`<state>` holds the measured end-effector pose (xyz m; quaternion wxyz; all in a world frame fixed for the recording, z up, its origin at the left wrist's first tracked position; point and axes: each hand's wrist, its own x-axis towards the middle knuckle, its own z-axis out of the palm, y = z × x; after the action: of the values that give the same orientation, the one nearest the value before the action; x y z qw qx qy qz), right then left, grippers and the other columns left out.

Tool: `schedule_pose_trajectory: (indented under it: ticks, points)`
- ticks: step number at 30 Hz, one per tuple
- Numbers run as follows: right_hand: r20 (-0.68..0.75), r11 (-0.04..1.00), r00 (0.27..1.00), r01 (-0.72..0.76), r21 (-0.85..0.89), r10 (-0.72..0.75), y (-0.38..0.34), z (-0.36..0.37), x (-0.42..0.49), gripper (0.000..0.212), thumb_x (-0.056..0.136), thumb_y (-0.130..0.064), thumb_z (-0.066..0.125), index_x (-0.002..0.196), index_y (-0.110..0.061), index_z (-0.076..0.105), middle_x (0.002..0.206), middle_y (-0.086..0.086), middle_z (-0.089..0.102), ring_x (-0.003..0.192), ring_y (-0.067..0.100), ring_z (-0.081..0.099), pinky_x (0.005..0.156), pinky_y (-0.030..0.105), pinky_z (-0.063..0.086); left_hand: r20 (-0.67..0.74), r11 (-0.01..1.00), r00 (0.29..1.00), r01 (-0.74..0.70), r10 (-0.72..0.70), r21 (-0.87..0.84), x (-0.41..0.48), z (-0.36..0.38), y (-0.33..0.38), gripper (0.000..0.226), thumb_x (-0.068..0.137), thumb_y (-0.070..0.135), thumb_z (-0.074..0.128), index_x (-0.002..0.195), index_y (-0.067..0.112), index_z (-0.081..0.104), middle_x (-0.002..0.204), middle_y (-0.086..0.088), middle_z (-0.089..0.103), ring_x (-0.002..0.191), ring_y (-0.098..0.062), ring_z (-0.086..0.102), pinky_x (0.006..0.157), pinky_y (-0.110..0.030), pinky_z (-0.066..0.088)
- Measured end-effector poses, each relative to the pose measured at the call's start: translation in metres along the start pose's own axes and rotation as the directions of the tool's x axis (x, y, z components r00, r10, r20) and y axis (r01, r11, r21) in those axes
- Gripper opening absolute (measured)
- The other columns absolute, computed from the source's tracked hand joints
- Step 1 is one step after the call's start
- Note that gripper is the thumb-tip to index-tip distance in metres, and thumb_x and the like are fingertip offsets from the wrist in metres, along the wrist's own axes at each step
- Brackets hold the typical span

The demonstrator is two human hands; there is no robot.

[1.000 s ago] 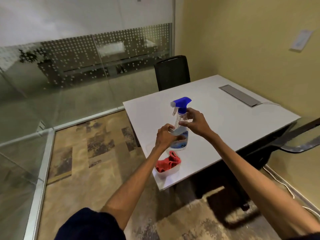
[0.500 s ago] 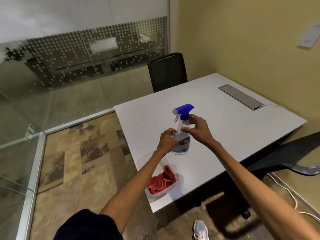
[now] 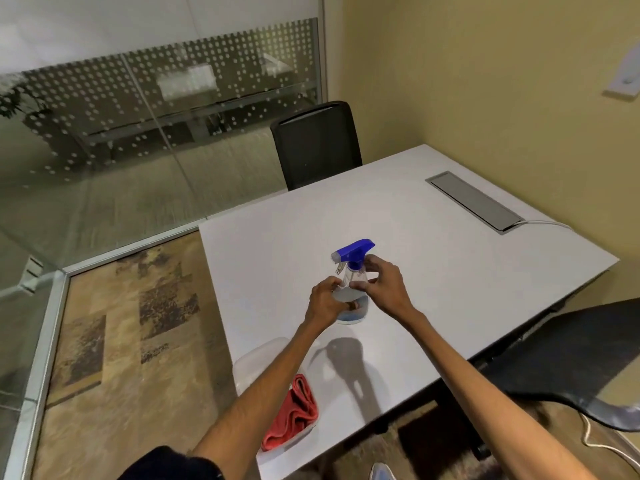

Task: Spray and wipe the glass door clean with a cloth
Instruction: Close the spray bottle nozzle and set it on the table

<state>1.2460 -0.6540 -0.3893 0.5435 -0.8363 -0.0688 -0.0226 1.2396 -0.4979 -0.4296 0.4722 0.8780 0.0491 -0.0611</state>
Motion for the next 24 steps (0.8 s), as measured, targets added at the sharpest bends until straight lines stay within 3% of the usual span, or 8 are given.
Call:
schedule_pose_trajectory:
  ticks: [5, 8, 13, 18, 21, 24]
  points:
    - [0.001, 1.0, 1.0, -0.004, 0.029, 0.004, 0.023, 0.006, 0.001, 0.035, 0.076, -0.008, 0.077, 0.109, -0.014, 0.068, 0.102, -0.006, 0.074, 0.095, 0.001, 0.066, 0.075, 0.017, 0.05, -0.019, 0.998, 0.998, 0.054, -0.054, -0.032, 0.019, 0.025, -0.021, 0.062, 0.051, 0.046, 0.08, 0.103, 0.018, 0.061, 0.098, -0.001, 0.07, 0.092, -0.023, 0.066, 0.083, -0.042, 0.056]
    - [-0.013, 0.998, 0.999, -0.033, 0.053, 0.034, 0.035, 0.009, 0.004, 0.03, 0.076, -0.007, 0.076, 0.105, -0.014, 0.068, 0.098, -0.005, 0.074, 0.092, 0.001, 0.067, 0.075, 0.017, 0.051, -0.031, 0.996, 0.996, 0.079, -0.08, -0.028, 0.032, 0.039, -0.039, 0.055, 0.053, 0.04, 0.083, 0.101, 0.021, 0.062, 0.098, 0.002, 0.07, 0.09, -0.021, 0.066, 0.08, -0.041, 0.056]
    - [-0.013, 0.997, 0.999, -0.048, 0.065, 0.049, 0.049, 0.016, 0.005, 0.027, 0.076, -0.008, 0.073, 0.102, -0.014, 0.068, 0.095, -0.004, 0.074, 0.086, 0.007, 0.067, 0.074, 0.029, 0.057, -0.03, 0.992, 0.993, 0.109, -0.111, -0.062, 0.021, 0.039, -0.019, 0.036, 0.074, 0.019, 0.081, 0.105, 0.024, 0.063, 0.096, 0.004, 0.069, 0.087, -0.017, 0.067, 0.066, -0.01, 0.047]
    - [0.007, 0.998, 0.998, -0.061, 0.027, 0.061, 0.062, 0.027, 0.001, 0.027, 0.075, -0.012, 0.071, 0.101, -0.02, 0.067, 0.092, -0.007, 0.073, 0.085, 0.013, 0.068, 0.076, 0.039, 0.057, -0.047, 0.974, 0.977, 0.201, -0.207, -0.1, 0.017, 0.048, -0.024, 0.043, 0.076, 0.013, 0.081, 0.115, 0.011, 0.063, 0.102, -0.004, 0.07, 0.088, -0.02, 0.065, 0.067, -0.016, 0.046]
    - [0.015, 0.995, 0.995, -0.098, 0.025, 0.097, 0.07, 0.029, 0.001, 0.026, 0.077, -0.007, 0.073, 0.097, -0.022, 0.066, 0.089, -0.007, 0.073, 0.081, 0.015, 0.067, 0.073, 0.044, 0.057, -0.029, 0.97, 0.974, 0.22, -0.224, -0.1, 0.016, 0.051, -0.03, 0.041, 0.077, 0.01, 0.08, 0.116, 0.011, 0.064, 0.098, 0.001, 0.065, 0.087, -0.017, 0.062, 0.056, -0.003, 0.042]
    - [0.032, 0.994, 0.993, -0.113, 0.014, 0.112, 0.079, 0.032, 0.0, 0.021, 0.078, -0.011, 0.073, 0.096, -0.018, 0.065, 0.085, -0.002, 0.072, 0.078, 0.022, 0.066, 0.07, 0.048, 0.056, -0.024, 0.975, 0.976, 0.212, -0.214, -0.069, 0.017, 0.057, -0.042, 0.041, 0.074, 0.017, 0.083, 0.112, 0.014, 0.067, 0.093, 0.002, 0.069, 0.083, -0.017, 0.065, 0.058, -0.003, 0.043]
